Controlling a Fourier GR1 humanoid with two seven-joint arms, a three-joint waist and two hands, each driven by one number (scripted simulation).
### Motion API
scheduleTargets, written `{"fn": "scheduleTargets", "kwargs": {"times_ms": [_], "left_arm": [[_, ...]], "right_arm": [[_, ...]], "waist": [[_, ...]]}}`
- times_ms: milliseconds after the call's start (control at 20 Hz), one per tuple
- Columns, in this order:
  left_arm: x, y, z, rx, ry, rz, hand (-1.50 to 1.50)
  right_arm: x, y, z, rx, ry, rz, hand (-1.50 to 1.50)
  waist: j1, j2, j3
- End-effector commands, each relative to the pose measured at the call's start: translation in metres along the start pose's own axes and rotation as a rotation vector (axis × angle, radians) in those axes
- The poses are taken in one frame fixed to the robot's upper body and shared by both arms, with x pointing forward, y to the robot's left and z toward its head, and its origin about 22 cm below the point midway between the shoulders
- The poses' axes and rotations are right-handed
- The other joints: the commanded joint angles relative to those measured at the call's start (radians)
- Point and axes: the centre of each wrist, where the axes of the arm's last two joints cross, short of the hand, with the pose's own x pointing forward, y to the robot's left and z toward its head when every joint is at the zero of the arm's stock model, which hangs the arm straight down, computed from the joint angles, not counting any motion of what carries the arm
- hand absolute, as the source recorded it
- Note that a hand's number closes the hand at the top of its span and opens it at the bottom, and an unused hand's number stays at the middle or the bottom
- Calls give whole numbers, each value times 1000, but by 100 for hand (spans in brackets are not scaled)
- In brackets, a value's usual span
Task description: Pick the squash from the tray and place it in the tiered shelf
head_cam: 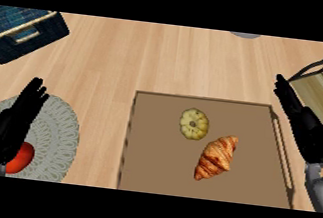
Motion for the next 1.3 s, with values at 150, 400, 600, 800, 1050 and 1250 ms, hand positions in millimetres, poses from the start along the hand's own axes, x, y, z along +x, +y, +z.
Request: {"fn": "scheduleTargets", "kwargs": {"times_ms": [150,400,600,800,1050,1250], "left_arm": [[8,24,-10,29,37,-91,0],[-10,28,-2,56,125,-104,0],[-14,25,-5,33,118,-94,0],[-15,42,-7,73,121,-94,0],[-19,41,0,86,147,-88,0],[-19,50,3,87,153,-110,0]], "right_arm": [[74,101,-13,156,-411,194,150],[78,69,-30,-306,-535,531,150],[52,187,7,-212,-596,531,-150],[45,241,40,-221,-559,609,-150],[44,241,39,-336,-433,919,-150],[54,251,57,-355,-267,1116,-150]], "waist": [[30,-6,28],[-26,-27,24],[-3,-8,28],[-26,-13,29],[-59,-29,26],[-60,-31,26]]}}
